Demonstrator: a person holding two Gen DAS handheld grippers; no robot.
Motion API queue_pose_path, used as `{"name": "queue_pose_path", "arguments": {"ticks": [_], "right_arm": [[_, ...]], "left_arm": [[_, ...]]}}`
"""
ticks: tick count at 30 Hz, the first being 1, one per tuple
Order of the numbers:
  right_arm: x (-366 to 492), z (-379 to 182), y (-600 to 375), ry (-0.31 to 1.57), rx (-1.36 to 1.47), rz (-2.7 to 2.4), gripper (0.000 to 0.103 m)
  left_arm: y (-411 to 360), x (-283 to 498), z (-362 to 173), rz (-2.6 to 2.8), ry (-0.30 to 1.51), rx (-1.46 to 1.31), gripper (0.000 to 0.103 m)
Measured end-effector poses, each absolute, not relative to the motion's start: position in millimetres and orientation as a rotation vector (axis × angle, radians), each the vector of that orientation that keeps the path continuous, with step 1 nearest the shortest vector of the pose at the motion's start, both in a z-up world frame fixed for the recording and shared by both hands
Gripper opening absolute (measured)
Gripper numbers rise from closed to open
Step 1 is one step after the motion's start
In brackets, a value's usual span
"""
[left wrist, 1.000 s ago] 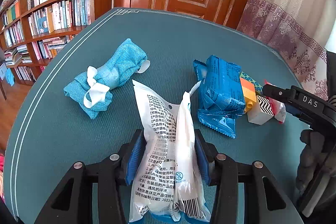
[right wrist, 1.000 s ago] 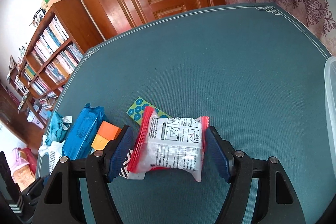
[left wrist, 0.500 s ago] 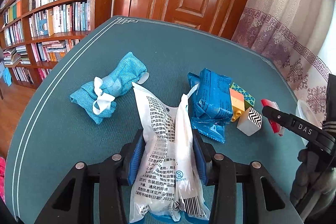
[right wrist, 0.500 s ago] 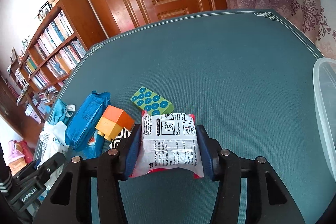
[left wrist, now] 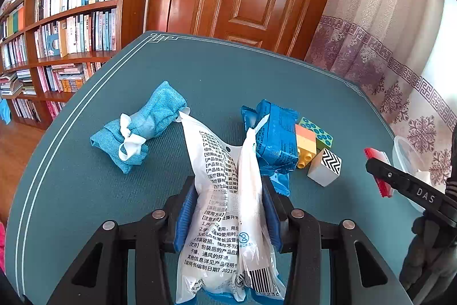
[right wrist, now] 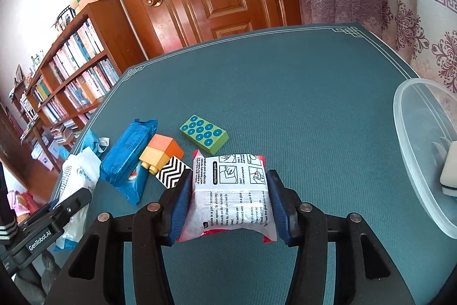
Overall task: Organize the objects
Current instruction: 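Carry the red-and-white packet into the bowl and open the right gripper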
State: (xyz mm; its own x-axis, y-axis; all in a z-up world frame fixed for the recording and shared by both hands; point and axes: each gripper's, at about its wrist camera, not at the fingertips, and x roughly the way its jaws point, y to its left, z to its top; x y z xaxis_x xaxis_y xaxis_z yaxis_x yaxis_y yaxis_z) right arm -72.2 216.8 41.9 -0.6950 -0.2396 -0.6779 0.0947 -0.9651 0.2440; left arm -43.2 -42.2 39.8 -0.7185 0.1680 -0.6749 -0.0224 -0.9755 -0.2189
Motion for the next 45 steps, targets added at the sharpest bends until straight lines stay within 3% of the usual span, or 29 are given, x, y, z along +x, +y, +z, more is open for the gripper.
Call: {"name": "queue_pose_path", "arguments": {"ticks": [23, 32, 38, 45], "right_arm": [[-45.9, 74.3, 317.1, -0.285, 1.069, -3.016, 0.052], [-62.9, 62.7, 364.1, -0.314, 1.152, -3.118, 0.053], [-73.8, 53.5, 377.4, -0.349, 1.172, -3.116, 0.060], [-61.0, 54.6, 381.3, -0.375, 1.144, -3.092, 0.061]], "left_arm": [[-43.0, -31.5, 55.8, 2.818, -0.320, -1.021, 0.046], [-34.9, -30.0, 57.4, 2.809, -0.300, -1.022, 0.046], [-28.3, -28.3, 59.7, 2.806, -0.277, -1.023, 0.046], [-20.0, -28.2, 62.0, 2.793, -0.263, -1.033, 0.046]]}}
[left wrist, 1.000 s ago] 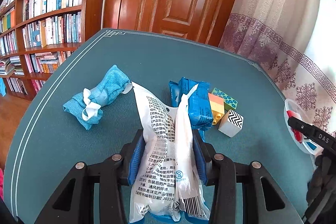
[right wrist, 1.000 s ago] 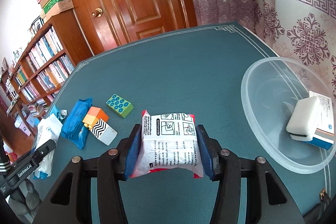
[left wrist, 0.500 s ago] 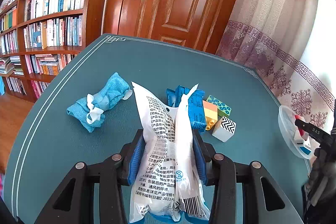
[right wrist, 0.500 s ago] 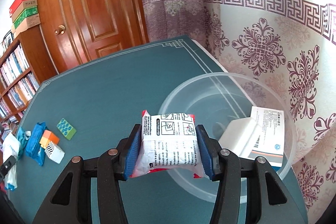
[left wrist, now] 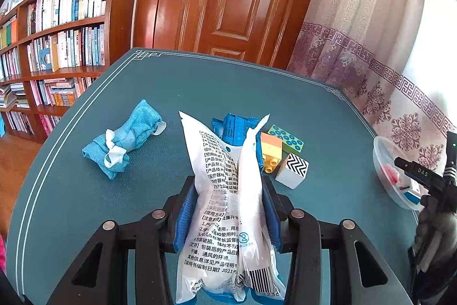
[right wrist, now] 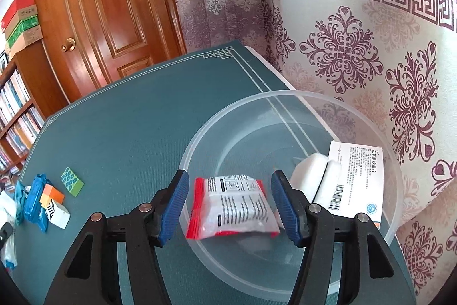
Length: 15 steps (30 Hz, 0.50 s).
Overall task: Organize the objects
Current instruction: 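Carry the red-and-white packet into the bowl and open the right gripper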
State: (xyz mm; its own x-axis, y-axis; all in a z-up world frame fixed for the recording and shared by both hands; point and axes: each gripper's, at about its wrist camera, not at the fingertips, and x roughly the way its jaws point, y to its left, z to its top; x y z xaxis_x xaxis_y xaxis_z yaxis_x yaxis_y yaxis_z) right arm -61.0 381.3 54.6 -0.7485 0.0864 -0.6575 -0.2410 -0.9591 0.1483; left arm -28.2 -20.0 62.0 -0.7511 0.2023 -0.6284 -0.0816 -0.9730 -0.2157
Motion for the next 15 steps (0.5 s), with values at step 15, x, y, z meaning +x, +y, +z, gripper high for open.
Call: {"name": "queue_pose_path", "arguments": {"ticks": [15], "right_arm": [[12.1, 54.3, 373.1, 0.280, -1.028, 2.874, 0.061]], "left_arm": [[37.8, -26.2, 79.9, 2.728, -0.140, -0.999, 0.046]]}}
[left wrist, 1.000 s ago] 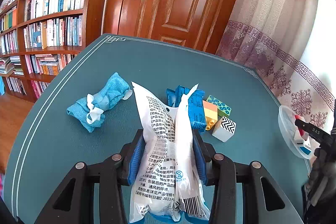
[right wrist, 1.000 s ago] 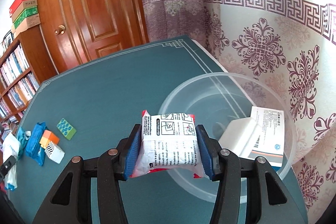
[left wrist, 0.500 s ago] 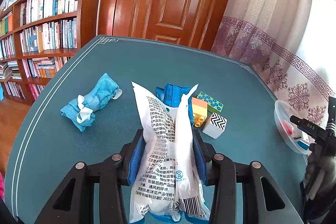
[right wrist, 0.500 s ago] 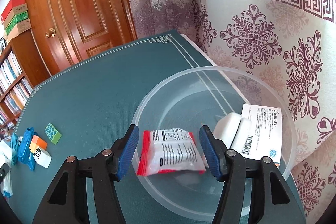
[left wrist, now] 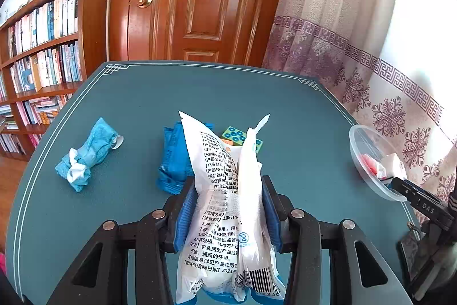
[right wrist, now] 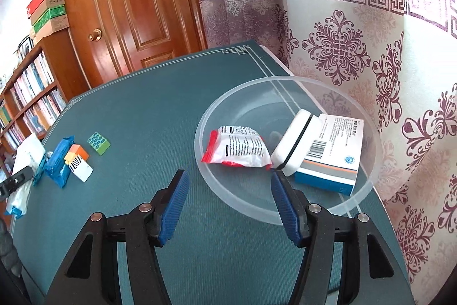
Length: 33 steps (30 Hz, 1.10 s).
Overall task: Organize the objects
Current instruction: 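Carry the red-and-white packet into the bowl and open the right gripper, then carry the white snack bag into the bowl and open the left gripper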
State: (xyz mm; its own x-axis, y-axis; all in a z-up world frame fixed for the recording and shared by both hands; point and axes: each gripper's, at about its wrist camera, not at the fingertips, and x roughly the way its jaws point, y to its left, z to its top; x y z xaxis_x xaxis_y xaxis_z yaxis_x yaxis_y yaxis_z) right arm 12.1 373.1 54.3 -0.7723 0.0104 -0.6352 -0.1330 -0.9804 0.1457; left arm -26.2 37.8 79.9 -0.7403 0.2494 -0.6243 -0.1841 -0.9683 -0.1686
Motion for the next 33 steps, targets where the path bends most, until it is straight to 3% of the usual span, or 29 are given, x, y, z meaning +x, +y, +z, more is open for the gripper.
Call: {"name": "queue_pose_path", "arguments": {"ticks": [33], "right_arm": [[47.2, 31.8, 423.6, 0.518, -1.107, 2.933, 0.061]], "left_arm": [[287.9, -92.0, 83.1, 2.307, 0.091, -1.007, 0.046]]}}
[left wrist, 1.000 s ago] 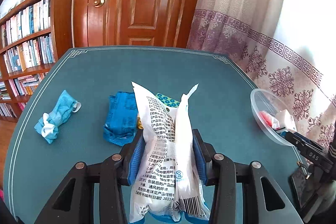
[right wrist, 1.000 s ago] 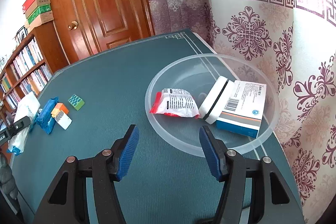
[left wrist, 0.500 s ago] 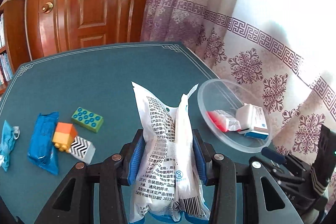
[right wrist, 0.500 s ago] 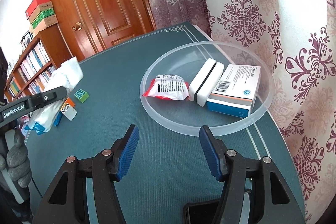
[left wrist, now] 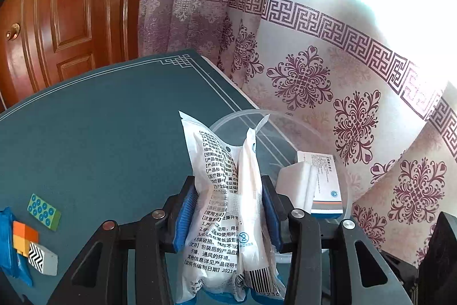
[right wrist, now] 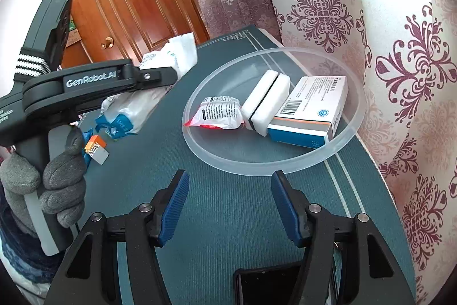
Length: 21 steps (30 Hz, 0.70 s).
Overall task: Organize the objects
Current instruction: 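Carry the white snack bag into the bowl and open the left gripper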
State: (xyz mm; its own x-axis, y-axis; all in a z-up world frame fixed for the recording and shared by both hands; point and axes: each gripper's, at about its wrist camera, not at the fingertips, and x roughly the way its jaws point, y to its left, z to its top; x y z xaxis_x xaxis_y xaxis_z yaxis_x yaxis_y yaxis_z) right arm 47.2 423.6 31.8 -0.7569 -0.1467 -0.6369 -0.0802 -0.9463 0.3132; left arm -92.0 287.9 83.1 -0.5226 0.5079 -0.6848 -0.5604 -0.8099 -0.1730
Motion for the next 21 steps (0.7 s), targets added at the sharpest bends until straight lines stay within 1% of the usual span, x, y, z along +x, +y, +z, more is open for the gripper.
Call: {"name": "queue_pose_path", "arguments": {"ticks": [8, 9, 11, 12, 13, 15, 21], "right_arm": [[48.6, 34.7, 429.9, -0.526, 1.067, -2.865, 0.061], [48.8, 35.6, 430.2, -0.521, 1.063, -2.870, 0.061], [49.0, 36.5, 430.2, -0.516, 1.061, -2.874, 0.061], [48.8, 36.6, 430.2, -0.517, 1.063, -2.871, 0.061], [48.7, 36.7, 429.7, -0.515, 1.065, -2.870, 0.061], [48.7, 37.4, 428.8, -0.507, 1.064, -2.871, 0.061], [48.9, 38.2, 423.4, -0.487, 1.070, -2.869, 0.061]], "left_arm": [[329.9, -107.5, 81.1, 2.265, 0.116, -0.984, 0.046], [333.5, -109.7, 81.1, 2.269, 0.113, -0.978, 0.048], [338.7, -114.5, 81.0, 2.262, 0.105, -0.981, 0.062], [338.0, -116.5, 81.4, 2.262, 0.094, -0.982, 0.078], [334.5, -116.9, 82.3, 2.276, 0.075, -0.973, 0.084], [325.9, -116.2, 84.7, 2.297, 0.052, -0.957, 0.084], [303.0, -112.0, 89.2, 2.348, 0.060, -0.956, 0.085]]}}
